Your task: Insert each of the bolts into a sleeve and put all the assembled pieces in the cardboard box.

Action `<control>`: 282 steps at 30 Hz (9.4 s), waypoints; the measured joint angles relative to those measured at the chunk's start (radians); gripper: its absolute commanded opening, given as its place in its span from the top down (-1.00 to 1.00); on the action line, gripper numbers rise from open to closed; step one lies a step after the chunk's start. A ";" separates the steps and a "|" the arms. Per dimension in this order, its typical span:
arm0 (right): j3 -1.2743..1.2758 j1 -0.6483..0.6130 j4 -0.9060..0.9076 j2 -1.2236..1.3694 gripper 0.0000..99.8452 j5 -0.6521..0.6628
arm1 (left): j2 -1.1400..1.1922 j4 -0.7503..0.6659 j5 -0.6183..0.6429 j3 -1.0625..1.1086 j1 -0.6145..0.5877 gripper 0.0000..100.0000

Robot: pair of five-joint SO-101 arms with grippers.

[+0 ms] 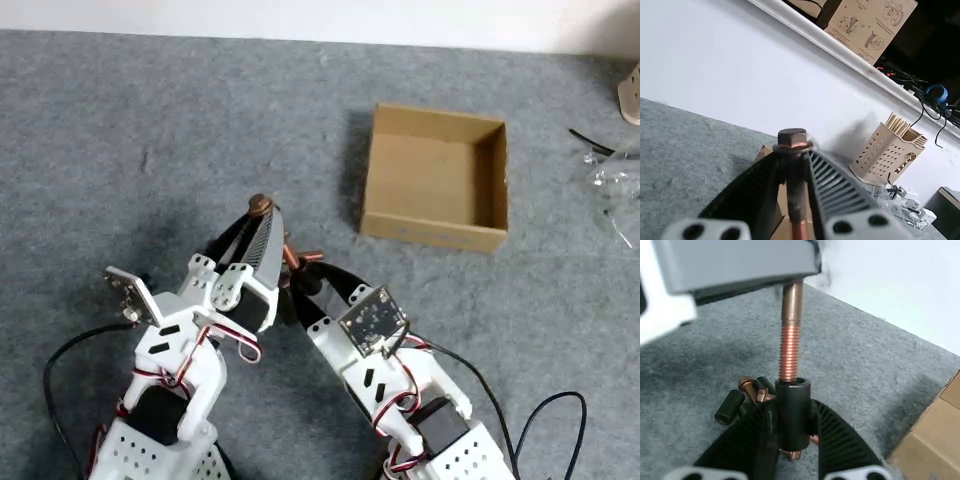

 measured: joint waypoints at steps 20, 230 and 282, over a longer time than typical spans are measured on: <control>0.000 0.020 0.000 -0.002 0.99 0.071 | 0.003 0.084 -0.003 0.000 0.038 0.99; -1.014 -0.124 0.273 1.827 0.93 -0.115 | 0.014 0.367 -0.658 0.000 -0.583 0.99; -0.002 0.192 0.255 -0.015 0.99 -0.051 | 0.034 0.436 -0.809 -0.101 -0.483 0.98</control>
